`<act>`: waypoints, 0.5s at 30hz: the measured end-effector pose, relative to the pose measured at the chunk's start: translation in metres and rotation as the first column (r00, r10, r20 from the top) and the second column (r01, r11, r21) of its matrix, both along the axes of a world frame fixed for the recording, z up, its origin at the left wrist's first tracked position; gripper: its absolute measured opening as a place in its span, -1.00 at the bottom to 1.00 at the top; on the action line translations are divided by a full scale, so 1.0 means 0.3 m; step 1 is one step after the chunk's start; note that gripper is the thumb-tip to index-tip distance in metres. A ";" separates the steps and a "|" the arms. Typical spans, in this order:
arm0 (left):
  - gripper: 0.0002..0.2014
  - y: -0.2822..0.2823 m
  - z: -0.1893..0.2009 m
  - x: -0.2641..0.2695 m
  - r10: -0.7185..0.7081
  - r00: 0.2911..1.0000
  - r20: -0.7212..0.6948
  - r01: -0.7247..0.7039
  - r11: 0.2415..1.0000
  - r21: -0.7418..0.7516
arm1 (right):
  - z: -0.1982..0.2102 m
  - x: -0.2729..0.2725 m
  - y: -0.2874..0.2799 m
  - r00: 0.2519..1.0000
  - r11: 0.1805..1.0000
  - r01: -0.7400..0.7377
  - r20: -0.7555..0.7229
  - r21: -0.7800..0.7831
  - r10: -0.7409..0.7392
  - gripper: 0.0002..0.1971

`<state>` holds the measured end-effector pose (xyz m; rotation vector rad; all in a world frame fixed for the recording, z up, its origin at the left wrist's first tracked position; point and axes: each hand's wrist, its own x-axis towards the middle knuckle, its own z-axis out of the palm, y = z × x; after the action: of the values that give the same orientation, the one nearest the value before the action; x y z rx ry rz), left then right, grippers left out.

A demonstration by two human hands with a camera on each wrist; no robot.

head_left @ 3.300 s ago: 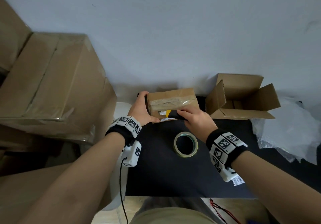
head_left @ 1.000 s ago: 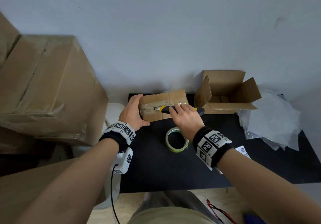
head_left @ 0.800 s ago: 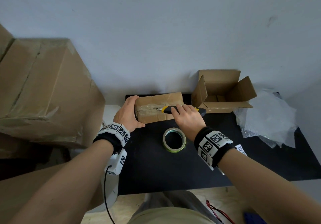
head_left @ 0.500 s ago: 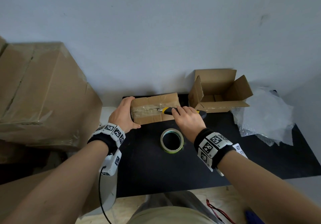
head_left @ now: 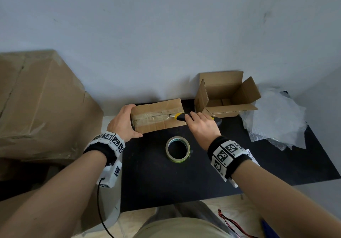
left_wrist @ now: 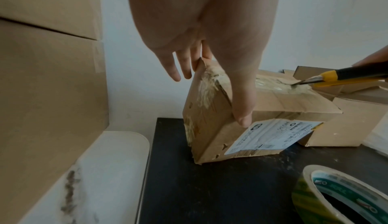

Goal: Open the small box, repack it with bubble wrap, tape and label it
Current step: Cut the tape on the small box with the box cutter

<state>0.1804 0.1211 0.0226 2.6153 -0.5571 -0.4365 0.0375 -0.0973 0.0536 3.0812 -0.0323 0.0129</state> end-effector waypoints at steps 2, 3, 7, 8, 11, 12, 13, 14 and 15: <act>0.03 0.001 0.000 0.010 -0.002 1.000 0.002 0.002 1.000 0.012 | 0.009 -0.001 -0.009 0.999 1.000 0.018 -0.043 0.009 -0.017 -0.53; 0.04 0.001 0.000 0.015 -0.008 1.000 0.005 0.008 1.000 0.018 | 0.015 -0.004 -0.016 0.997 1.000 0.028 -0.068 0.009 -0.027 -0.55; 0.07 0.004 0.002 0.040 -0.014 1.000 0.003 0.014 0.999 0.036 | 0.033 -0.012 -0.057 0.993 0.998 0.065 -0.100 -0.016 -0.066 -0.56; 0.08 0.010 0.005 0.047 -0.013 1.000 0.001 0.013 0.999 0.047 | 0.034 -0.014 -0.069 0.991 0.997 0.077 -0.108 -0.020 -0.078 -0.55; 0.08 0.032 0.014 0.060 -0.016 1.000 -0.024 0.018 0.995 0.096 | 0.038 -0.029 -0.109 0.984 0.992 0.127 -0.129 0.006 -0.125 -0.52; 0.08 0.040 0.018 0.063 -0.021 0.999 -0.040 0.025 0.994 0.102 | 0.038 -0.034 -0.123 0.983 0.990 0.137 -0.125 0.026 -0.133 -0.50; 0.07 0.045 0.022 0.068 -0.024 0.998 -0.056 0.030 0.994 0.107 | 0.037 -0.035 -0.134 0.983 0.988 0.145 -0.122 0.055 -0.138 -0.47; 0.08 0.047 0.026 0.072 -0.026 0.997 -0.072 0.035 0.993 0.115 | 0.036 -0.034 -0.142 0.982 0.983 0.156 -0.127 0.094 -0.143 -0.46; 0.08 0.045 0.030 0.074 -0.027 0.996 -0.088 0.038 0.991 0.126 | 0.037 -0.031 -0.145 0.979 0.974 0.172 -0.133 0.147 -0.153 -0.47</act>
<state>0.2027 0.1345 0.0316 2.6966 -0.5607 -0.6115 0.0283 -0.1409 0.0647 3.2187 -0.2949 -0.1939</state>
